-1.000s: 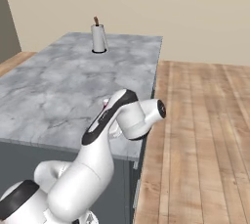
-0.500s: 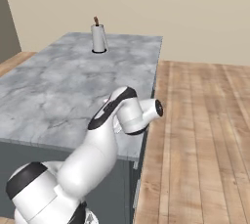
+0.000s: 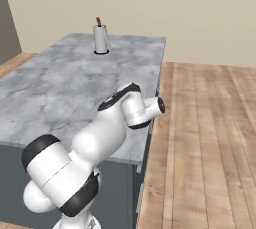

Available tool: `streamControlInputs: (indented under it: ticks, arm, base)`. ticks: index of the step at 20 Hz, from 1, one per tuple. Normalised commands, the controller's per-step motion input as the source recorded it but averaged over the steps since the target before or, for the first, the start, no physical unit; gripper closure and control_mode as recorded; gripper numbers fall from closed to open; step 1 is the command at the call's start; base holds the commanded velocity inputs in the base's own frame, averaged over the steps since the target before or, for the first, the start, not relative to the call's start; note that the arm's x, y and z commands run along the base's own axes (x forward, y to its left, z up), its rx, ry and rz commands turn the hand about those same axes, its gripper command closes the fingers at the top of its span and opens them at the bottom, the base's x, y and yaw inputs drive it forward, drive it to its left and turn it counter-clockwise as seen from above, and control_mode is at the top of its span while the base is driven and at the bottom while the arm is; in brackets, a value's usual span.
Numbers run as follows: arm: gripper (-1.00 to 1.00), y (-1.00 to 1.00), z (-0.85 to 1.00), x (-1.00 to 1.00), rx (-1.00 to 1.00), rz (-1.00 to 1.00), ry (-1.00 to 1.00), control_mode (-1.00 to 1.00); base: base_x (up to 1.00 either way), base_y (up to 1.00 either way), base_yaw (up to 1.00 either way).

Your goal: Pick the water bottle from the counter and place it in the open cabinet.

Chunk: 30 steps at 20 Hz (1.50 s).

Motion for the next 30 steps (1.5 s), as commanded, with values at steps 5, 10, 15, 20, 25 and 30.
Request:
streamControlInputs:
  ticks: [5,10,15,20,25,30]
  arm:
    - [-1.0,-0.01,-0.31,0.39,0.02,0.0,0.09,-1.0]
    - [-1.0,-0.14,-0.25,0.28,0.05,0.0,0.0,-1.0]
    - [-1.0,-0.06,-0.26,0.22,0.05,0.0,0.0,-1.0]
    - [-1.0,0.0,-0.22,0.2,0.03,0.0,0.0,-1.0]
    - [-1.0,0.02,-0.1,0.01,0.04,0.0,0.0,-1.0]
    - [-1.0,0.04,-0.01,-0.09,0.05,0.0,0.0,-1.0]
  base:
    - [0.0,0.0,0.0]
    - [0.0,0.0,0.0]
    - [0.0,0.0,0.0]
    - [0.0,0.0,0.0]
    - [0.0,0.0,0.0]
    - [0.0,0.0,0.0]
